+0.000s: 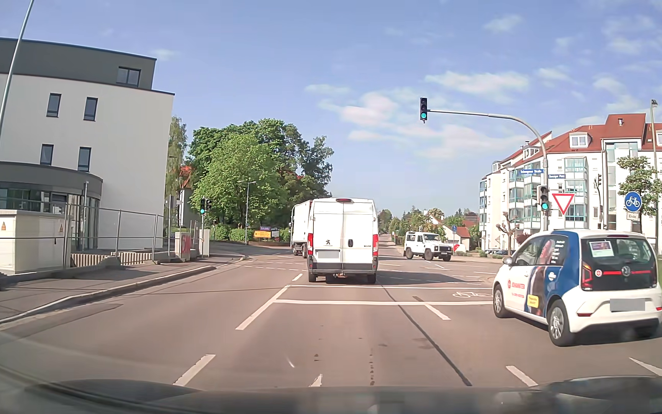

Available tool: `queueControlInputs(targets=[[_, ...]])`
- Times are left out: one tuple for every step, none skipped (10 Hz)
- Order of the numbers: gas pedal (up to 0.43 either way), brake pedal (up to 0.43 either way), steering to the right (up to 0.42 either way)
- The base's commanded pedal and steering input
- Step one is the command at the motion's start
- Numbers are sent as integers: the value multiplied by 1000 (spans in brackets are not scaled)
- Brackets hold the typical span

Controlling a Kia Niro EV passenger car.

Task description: Follow the waypoints while adhering to traffic rules and regulations

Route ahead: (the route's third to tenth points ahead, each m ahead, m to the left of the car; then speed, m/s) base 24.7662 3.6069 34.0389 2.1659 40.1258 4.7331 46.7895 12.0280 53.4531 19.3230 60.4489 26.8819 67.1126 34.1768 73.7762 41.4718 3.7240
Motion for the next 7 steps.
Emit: queueControlInputs(targets=[[67,0,-9],[79,0,-9],[79,0,-9],[79,0,-9],[67,0,-9],[59,0,-9],[47,0,-9]])
